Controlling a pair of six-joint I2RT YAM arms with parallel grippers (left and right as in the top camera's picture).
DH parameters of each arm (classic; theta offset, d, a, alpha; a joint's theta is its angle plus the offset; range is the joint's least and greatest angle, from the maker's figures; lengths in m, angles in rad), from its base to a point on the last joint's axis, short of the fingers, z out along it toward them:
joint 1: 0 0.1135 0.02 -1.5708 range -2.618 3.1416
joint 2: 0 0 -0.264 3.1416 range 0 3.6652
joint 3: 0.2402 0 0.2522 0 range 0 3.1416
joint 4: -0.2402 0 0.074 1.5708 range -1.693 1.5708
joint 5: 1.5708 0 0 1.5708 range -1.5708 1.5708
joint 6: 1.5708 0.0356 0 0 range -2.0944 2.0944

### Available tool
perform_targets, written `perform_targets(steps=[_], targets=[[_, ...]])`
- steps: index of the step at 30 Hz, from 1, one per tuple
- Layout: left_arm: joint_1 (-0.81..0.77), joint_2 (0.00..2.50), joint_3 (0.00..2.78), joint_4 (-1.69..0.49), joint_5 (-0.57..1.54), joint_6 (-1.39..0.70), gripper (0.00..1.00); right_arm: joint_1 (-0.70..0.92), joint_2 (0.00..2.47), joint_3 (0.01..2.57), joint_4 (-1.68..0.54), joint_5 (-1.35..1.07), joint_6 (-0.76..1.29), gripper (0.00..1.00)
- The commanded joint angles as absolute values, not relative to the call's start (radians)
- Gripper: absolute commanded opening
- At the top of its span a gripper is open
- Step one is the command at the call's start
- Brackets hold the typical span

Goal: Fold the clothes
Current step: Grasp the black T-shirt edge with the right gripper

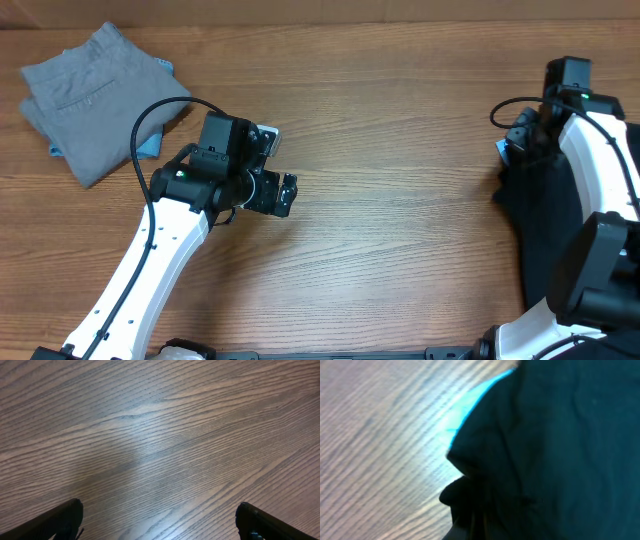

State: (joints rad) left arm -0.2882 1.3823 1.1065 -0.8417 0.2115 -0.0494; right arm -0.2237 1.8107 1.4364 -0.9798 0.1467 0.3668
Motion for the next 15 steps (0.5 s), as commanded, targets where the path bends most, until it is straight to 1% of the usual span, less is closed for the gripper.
perform_targets(steps=[1,4,6,7,9,11,13,15], targets=[[-0.29,1.386,1.13,-0.84,0.207,-0.029,1.0,-0.245,1.782,1.462,-0.995,0.163,0.374,0.04],[-0.29,1.386,1.13,-0.836,0.207,-0.03,1.0,-0.259,1.779,1.462,-1.001,0.155,0.374,0.04],[-0.29,1.386,1.13,-0.838,0.207,-0.029,1.0,-0.268,1.763,1.462,-0.99,0.102,0.345,0.04],[-0.29,1.386,1.13,-0.838,0.207,-0.029,1.0,-0.271,1.752,1.462,-0.975,0.051,0.303,0.04],[-0.29,1.386,1.13,-0.838,0.207,-0.03,1.0,-0.271,1.715,1.464,-0.928,-0.17,0.101,0.04],[-0.29,1.386,1.13,-0.837,0.207,-0.03,1.0,-0.271,1.677,1.485,-0.917,-0.343,-0.007,0.04],[-0.29,1.386,1.13,-0.837,0.207,-0.03,1.0,-0.271,1.642,1.532,-0.921,-0.391,0.001,0.04],[-0.29,1.386,1.13,-0.837,0.207,-0.03,1.0,-0.271,1.618,1.585,-0.93,-0.39,0.047,0.04]])
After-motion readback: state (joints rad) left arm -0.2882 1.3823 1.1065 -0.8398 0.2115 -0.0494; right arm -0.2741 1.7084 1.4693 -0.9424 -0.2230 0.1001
